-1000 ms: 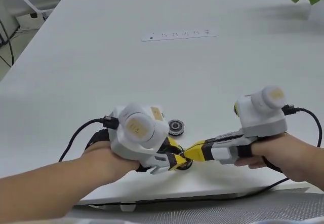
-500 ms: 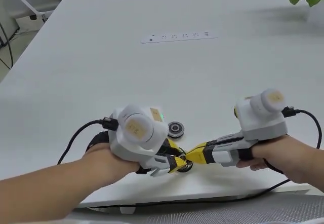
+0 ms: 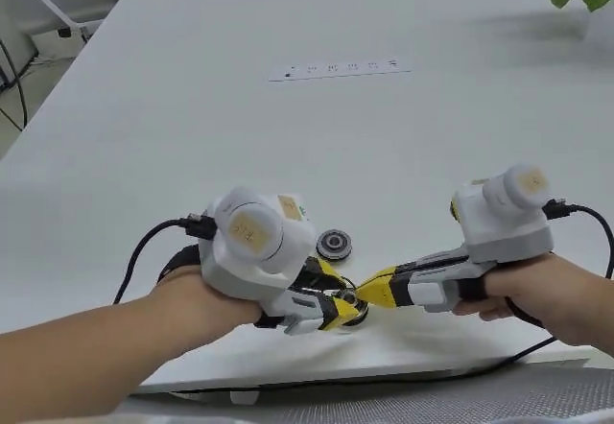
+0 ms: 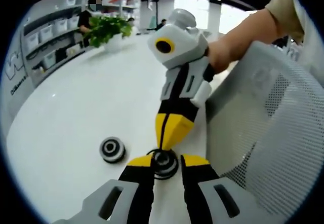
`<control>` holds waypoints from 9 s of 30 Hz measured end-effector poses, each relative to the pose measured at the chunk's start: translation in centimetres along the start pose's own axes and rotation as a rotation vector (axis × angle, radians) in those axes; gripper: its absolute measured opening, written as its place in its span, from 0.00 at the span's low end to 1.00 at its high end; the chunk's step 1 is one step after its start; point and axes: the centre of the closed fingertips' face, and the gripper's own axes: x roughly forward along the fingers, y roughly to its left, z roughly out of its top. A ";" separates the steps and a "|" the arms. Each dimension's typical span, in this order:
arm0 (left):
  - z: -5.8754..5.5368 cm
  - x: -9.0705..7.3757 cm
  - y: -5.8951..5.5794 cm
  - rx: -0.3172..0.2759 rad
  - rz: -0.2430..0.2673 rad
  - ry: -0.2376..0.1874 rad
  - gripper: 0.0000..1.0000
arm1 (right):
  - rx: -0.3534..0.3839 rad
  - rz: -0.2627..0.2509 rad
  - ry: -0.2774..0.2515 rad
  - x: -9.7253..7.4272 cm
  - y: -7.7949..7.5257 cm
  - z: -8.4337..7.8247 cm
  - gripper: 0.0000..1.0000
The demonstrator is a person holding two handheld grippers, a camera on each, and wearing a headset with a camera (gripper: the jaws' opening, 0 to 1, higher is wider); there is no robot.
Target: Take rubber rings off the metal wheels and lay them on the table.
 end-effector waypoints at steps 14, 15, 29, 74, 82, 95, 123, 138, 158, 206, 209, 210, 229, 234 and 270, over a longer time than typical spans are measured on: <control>0.6 -2.3 -0.4 -0.029 0.011 -0.038 0.33 | -0.007 0.022 -0.007 -0.3 1.0 0.6 0.00; 0.6 -2.4 -0.4 -0.032 0.011 -0.039 0.34 | -0.007 0.023 -0.008 -0.3 1.1 0.7 0.00; 0.6 -5.2 0.2 -0.057 0.045 -0.069 0.45 | -0.017 0.050 -0.024 -0.3 2.3 2.2 0.00; -3.3 -12.3 3.5 -0.184 0.224 -0.098 0.72 | -0.041 0.008 0.019 4.5 0.3 4.7 0.00; -3.9 -12.6 3.7 -0.208 0.240 -0.094 0.76 | -0.058 -0.023 0.047 5.4 -0.5 4.3 0.00; -4.1 -12.5 3.6 -0.216 0.236 -0.090 0.76 | -0.101 -0.053 0.075 5.9 -1.5 3.8 0.03; -3.2 -12.1 3.7 -0.202 0.226 -0.079 0.74 | -0.123 -0.037 0.030 4.6 -0.4 4.9 0.22; -2.1 -10.8 3.4 -0.167 0.196 -0.066 0.72 | -0.108 -0.045 -0.023 1.8 -0.1 5.0 0.26; -0.5 -8.3 2.7 -0.128 0.148 -0.055 0.67 | -0.101 -0.048 -0.052 -0.8 0.6 3.7 0.31; -0.6 -0.7 1.0 -0.085 0.000 0.020 0.42 | -0.348 -0.050 0.121 0.0 -1.4 -1.9 0.27; -0.6 -0.4 0.8 -0.081 -0.006 0.019 0.39 | -0.368 -0.048 0.125 0.0 -1.4 -2.1 0.26; -0.6 -0.3 0.8 -0.080 -0.007 0.020 0.38 | -0.371 -0.048 0.126 0.0 -1.4 -2.1 0.25; -0.8 0.9 0.5 -0.083 -0.010 0.012 0.24 | -0.420 -0.056 0.138 0.3 -1.4 -2.5 0.20; -0.7 1.1 0.4 -0.073 -0.009 0.011 0.20 | -0.428 -0.057 0.140 0.3 -1.4 -2.5 0.19; -0.9 1.2 0.7 0.039 0.049 -0.002 0.13 | -0.397 -0.068 0.132 0.1 -1.8 -2.6 0.08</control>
